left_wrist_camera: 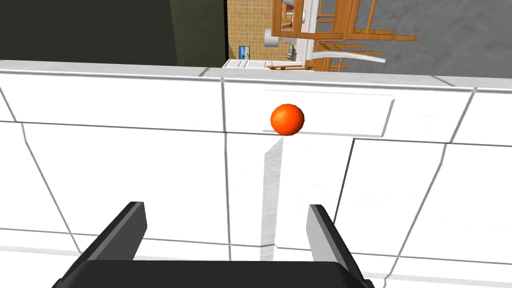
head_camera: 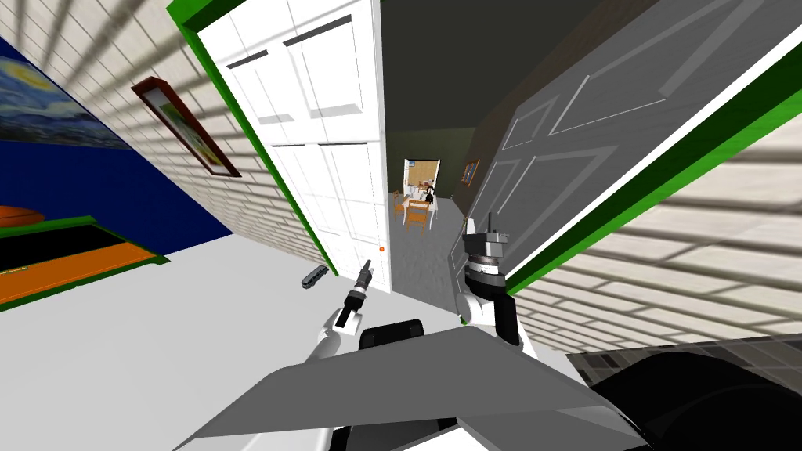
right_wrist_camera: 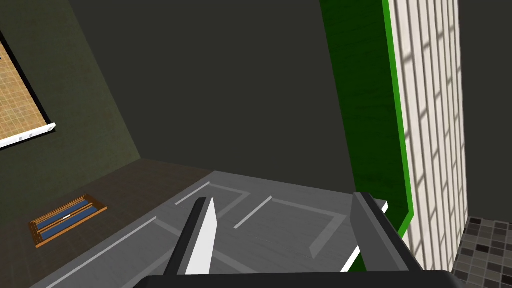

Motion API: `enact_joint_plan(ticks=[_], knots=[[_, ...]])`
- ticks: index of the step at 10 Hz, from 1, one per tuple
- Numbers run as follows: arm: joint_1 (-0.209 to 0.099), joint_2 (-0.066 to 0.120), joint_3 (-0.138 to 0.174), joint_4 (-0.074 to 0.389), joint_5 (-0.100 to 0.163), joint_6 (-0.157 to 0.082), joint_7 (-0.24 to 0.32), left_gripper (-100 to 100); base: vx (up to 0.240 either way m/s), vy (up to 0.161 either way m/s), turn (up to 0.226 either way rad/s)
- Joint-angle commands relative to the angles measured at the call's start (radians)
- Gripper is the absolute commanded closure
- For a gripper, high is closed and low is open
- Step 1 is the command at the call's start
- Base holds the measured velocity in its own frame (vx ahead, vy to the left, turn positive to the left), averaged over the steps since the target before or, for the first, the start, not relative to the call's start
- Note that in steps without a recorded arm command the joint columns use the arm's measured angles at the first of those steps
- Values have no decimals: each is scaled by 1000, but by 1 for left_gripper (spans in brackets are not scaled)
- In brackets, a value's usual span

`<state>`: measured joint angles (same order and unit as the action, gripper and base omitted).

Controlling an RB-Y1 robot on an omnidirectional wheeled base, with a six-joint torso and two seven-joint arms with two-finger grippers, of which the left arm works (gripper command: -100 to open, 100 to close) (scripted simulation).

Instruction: Push the door open

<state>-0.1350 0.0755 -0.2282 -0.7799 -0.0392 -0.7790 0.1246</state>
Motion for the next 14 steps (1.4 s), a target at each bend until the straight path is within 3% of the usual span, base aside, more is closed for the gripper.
enact_joint_plan(ticks=[1, 9, 14], knots=[[-10, 1, -10, 33, -1, -7, 7, -100, 54, 65, -124], [-76, -8, -39, 201, 0, -46, 24, -100, 38, 54, -80], [-76, -4, -32, 202, 3, -45, 19, -100, 103, -18, -25]])
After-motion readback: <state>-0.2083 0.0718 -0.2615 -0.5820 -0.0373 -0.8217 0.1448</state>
